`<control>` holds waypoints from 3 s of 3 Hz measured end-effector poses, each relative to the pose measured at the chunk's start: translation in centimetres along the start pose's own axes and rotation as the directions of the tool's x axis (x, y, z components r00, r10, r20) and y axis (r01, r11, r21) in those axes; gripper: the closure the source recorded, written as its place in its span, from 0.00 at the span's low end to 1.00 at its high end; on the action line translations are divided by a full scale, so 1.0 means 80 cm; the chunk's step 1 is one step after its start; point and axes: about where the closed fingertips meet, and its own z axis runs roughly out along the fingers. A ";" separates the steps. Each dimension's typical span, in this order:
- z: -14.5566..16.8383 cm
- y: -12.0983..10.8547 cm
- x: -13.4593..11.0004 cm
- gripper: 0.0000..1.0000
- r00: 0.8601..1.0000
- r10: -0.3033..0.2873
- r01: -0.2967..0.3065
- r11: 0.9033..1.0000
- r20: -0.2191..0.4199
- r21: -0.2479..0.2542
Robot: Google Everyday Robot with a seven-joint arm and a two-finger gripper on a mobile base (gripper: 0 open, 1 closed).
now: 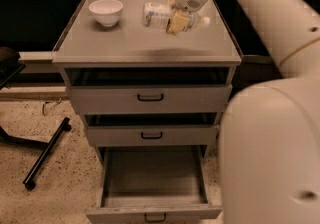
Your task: Place blue plastic bottle into bottom drawer
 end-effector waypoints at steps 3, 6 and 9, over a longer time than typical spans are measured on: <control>-0.114 0.026 -0.047 1.00 0.996 0.010 -0.028 0.980 0.090 0.197; -0.024 0.191 0.032 1.00 0.973 0.197 -0.206 0.976 0.118 0.070; 0.108 0.293 0.093 1.00 0.931 0.346 -0.351 0.936 0.119 0.026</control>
Offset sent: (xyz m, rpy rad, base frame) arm -0.0346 -0.0159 0.0619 0.0911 -0.1305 -0.0642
